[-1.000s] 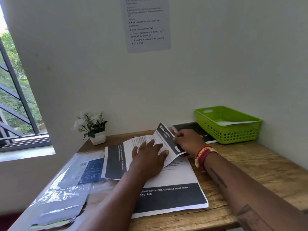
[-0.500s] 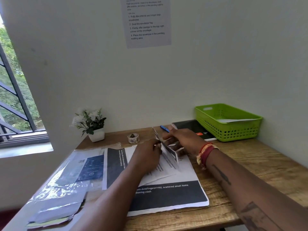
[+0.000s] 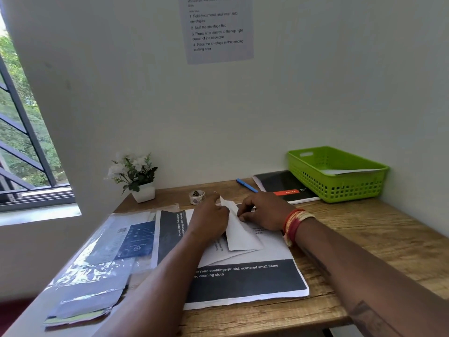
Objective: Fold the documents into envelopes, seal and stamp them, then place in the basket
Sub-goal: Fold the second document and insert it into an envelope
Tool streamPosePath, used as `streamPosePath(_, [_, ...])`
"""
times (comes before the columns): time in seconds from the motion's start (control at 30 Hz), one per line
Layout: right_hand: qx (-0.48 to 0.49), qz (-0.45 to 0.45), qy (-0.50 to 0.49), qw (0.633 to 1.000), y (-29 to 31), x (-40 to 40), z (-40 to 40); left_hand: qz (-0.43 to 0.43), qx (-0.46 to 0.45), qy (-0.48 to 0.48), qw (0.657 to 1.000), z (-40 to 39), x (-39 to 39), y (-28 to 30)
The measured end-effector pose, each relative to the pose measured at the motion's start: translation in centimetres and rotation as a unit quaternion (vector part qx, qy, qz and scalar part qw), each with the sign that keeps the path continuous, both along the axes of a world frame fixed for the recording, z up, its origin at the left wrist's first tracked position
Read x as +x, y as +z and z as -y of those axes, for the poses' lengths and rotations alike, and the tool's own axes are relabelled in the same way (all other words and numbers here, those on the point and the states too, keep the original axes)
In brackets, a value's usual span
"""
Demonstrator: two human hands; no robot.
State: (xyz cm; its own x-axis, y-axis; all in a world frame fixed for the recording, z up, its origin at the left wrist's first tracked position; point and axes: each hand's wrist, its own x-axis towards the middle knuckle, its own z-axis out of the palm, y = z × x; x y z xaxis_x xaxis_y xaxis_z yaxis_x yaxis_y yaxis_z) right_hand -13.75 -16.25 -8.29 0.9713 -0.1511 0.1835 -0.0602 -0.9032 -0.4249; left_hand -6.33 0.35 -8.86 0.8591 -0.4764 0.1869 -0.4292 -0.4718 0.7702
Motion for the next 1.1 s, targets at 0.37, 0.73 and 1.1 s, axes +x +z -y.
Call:
streamPosePath(0.37, [-0.022, 0.010, 0.003, 1.000, -0.3, 0.3, 0.1, 0.211, 0.292, -0.054, 0.931, 0.4, 0.7, -1.3])
streamPosePath(0.73, [-0.015, 0.004, -0.050, 0.999, -0.2, 1.5, 0.4, 0.160, 0.324, -0.109, 0.926, 0.7, 1.4, -2.2])
streamPosePath(1.1, [-0.011, -0.098, -0.024, 0.995, 1.1, 0.3, 1.1, 0.173, 0.334, -0.111, 0.920, 0.9, 1.7, -2.2])
